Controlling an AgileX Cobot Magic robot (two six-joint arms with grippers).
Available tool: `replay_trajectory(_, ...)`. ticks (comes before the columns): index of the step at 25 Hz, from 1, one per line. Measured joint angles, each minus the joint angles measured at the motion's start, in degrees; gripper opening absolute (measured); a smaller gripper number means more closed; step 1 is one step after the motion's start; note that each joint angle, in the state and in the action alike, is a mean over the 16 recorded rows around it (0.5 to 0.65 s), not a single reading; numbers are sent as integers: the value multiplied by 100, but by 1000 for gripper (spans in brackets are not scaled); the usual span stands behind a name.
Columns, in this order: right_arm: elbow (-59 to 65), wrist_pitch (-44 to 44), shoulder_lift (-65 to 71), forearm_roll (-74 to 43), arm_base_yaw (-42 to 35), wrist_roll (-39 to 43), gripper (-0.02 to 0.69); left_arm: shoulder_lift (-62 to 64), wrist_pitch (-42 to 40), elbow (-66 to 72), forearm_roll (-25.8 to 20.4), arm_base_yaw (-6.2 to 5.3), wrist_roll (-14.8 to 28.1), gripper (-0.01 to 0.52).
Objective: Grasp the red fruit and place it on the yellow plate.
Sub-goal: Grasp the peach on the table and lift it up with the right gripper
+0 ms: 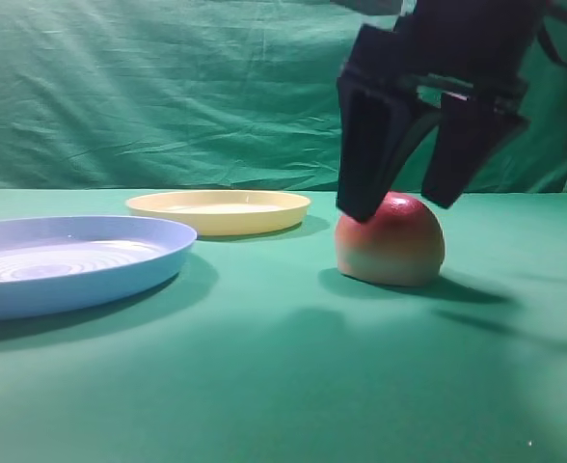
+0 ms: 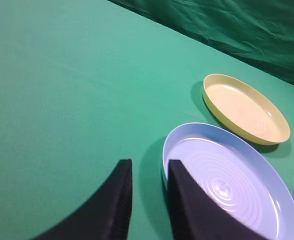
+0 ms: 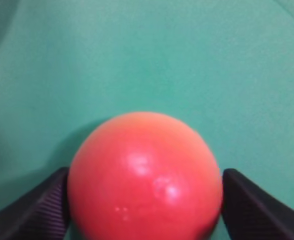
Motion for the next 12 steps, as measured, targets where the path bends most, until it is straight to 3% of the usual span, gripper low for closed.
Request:
replay_trajectory(6,-458,74,134,62,0,0,343,0,0,0,0,0,0,157)
replay_trajectory(12,-1289,62,252,83,1,0,240,0,0,0,0,0,0,157)
